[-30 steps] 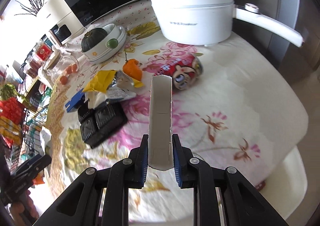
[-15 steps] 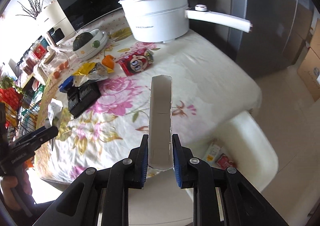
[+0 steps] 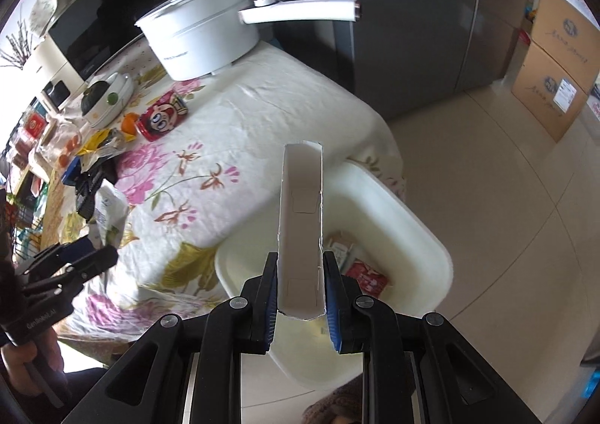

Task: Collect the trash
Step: 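Carry the bag and strip to the white bin while the left gripper opens to drop the bag, then open the right gripper to drop the white strip into the bin, then move back to the table and grasp the blue biscuit box with the left gripper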

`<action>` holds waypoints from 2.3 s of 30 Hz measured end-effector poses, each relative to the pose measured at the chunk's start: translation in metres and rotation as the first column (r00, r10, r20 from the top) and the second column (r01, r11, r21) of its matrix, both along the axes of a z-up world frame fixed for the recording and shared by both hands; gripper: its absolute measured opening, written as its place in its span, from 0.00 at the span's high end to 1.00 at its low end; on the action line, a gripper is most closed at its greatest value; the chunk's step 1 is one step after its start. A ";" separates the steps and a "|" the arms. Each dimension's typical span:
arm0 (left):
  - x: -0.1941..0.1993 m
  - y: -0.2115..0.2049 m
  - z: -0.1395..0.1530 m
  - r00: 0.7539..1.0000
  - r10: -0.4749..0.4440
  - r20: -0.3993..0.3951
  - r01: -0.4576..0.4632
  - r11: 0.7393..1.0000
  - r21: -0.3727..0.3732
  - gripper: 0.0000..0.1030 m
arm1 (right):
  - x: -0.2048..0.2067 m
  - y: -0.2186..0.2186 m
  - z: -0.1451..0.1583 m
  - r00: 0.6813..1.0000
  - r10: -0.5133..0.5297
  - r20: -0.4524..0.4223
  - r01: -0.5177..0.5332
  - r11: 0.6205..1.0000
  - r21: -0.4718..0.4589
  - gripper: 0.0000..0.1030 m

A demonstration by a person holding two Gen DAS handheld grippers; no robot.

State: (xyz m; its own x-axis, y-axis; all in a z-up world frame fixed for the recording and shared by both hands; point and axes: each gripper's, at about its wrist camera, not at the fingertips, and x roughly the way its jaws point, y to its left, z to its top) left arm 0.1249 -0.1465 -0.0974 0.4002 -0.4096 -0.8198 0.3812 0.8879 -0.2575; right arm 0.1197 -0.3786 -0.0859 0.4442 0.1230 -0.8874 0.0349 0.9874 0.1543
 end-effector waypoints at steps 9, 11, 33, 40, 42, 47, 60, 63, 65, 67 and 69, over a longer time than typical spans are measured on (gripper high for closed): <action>-0.002 -0.061 -0.022 0.991 -0.132 -0.001 0.132 0.991 0.018 0.48 | -0.008 -0.034 -0.008 0.999 -0.037 -0.025 0.037 0.999 -0.004 0.78; -0.002 -0.068 -0.025 0.989 -0.145 -0.002 0.145 0.989 0.019 0.48 | -0.009 -0.039 -0.009 0.999 -0.046 -0.027 0.046 0.999 -0.005 0.78; 0.004 -0.050 -0.018 0.995 -0.096 0.041 0.091 0.990 0.108 0.12 | -0.014 -0.055 -0.017 0.996 -0.075 -0.051 0.073 0.997 -0.025 0.77; 0.001 -0.009 -0.007 0.999 -0.018 0.039 0.013 0.993 0.117 0.12 | -0.009 -0.045 -0.013 0.995 -0.086 -0.044 0.085 0.996 -0.016 0.54; 0.000 0.002 -0.005 0.999 0.001 0.041 -0.006 0.992 0.123 0.12 | -0.009 -0.043 -0.010 0.995 -0.098 -0.028 0.097 0.995 -0.007 0.30; -0.003 0.027 -0.001 0.998 0.043 0.043 -0.049 0.989 0.136 0.12 | -0.005 -0.028 -0.002 0.997 -0.076 -0.010 0.076 0.997 0.006 0.29; -0.016 0.104 0.007 0.978 0.203 0.056 -0.210 0.963 0.170 0.01 | 0.016 0.036 0.004 1.000 0.012 -0.003 -0.012 1.000 -0.012 0.24; -0.016 0.132 0.007 0.960 0.275 0.048 -0.280 0.946 0.163 0.01 | 0.023 0.055 0.004 0.999 0.035 -0.009 -0.035 0.999 -0.016 0.23; -0.016 0.152 0.007 0.942 0.334 0.043 -0.337 0.929 0.156 0.01 | 0.028 0.069 0.003 0.998 0.055 -0.010 -0.055 0.998 -0.019 0.23; -0.015 0.171 0.006 0.917 0.397 0.040 -0.398 0.905 0.152 0.01 | 0.034 0.084 0.003 0.997 0.077 -0.012 -0.078 0.997 -0.021 0.22; -0.013 0.189 0.002 0.888 0.458 0.031 -0.458 0.878 0.140 0.01 | 0.039 0.097 0.003 0.995 0.096 -0.014 -0.096 0.995 -0.014 0.22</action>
